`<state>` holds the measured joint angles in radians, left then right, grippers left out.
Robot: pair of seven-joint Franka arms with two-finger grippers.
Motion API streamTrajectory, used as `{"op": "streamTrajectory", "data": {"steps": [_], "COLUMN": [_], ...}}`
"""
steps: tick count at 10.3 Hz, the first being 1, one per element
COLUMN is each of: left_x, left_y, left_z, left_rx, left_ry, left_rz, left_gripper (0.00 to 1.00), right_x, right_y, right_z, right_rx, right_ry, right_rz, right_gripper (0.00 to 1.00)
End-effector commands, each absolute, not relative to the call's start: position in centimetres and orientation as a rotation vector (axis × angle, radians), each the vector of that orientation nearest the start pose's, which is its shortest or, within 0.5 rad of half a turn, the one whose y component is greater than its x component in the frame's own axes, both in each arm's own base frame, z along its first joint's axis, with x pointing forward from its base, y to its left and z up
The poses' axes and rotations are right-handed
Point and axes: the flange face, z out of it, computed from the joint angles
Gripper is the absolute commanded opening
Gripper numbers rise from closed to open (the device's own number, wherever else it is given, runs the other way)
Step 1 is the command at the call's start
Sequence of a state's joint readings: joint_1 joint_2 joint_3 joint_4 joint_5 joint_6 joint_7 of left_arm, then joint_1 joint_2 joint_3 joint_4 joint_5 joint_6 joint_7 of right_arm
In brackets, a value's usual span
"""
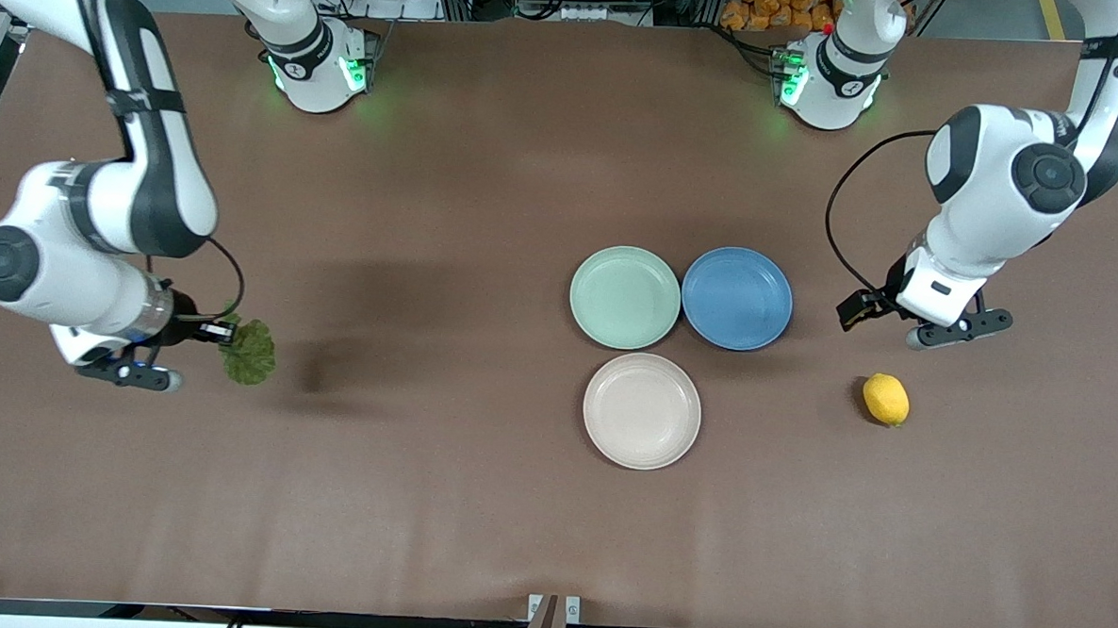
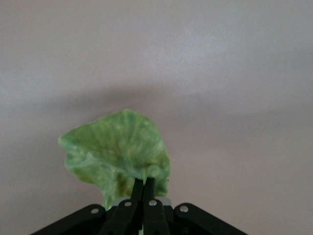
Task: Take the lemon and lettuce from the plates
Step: 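Open the left gripper on the lemon while the right gripper lowers the lettuce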
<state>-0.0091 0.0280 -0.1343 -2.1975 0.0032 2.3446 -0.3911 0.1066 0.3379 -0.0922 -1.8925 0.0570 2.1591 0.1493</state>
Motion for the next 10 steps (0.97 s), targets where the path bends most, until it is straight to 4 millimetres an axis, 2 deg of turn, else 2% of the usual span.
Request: {"op": "streamTrajectory", "data": {"steps": [1,2,4,5,6,7,8,9,10], "left_x": [55.8,56.4,56.2,55.9,55.6,55.4,55.4,55.1,54.6], "left_y": [-8.2,-7.8,-7.4,-7.3,-7.2,-7.3,-7.3,-7.0,-6.9], "left_z": [44.9,48.4,54.4,57.2,59.3,61.3,62.7,63.5,64.4], "left_rx": [-3.164,-3.164,-3.16,-3.158,-3.161,-3.166,-3.168,-3.165,-3.153], "left_ry": [-0.303,-0.256,-0.064,0.013,0.05,0.058,0.062,0.061,0.102], "left_rz": [-0.263,-0.231,-0.133,-0.111,-0.087,-0.076,-0.088,-0.064,-0.035], "left_gripper": [1.0,1.0,1.0,1.0,1.0,1.0,1.0,1.0,1.0], "right_x": [58.4,58.5,58.5,58.4,58.5,58.7,58.9,59.8,61.2], "right_y": [1.4,1.2,1.0,1.0,1.0,0.8,0.0,-0.6,-0.4], "right_z": [27.6,25.5,21.6,20.7,21.1,22.2,24.4,28.8,31.7], "right_rx": [-3.12,-3.124,-3.131,-3.133,-3.133,-3.13,-3.123,-3.112,-3.111], "right_ry": [0.242,0.246,0.249,0.247,0.249,0.249,0.272,0.29,0.282], "right_rz": [-0.005,-0.038,-0.083,-0.081,-0.074,-0.088,-0.089,-0.099,-0.049], "right_gripper": [0.0,0.0,0.0,0.04,0.66,1.0,1.0,1.0,1.0]}}
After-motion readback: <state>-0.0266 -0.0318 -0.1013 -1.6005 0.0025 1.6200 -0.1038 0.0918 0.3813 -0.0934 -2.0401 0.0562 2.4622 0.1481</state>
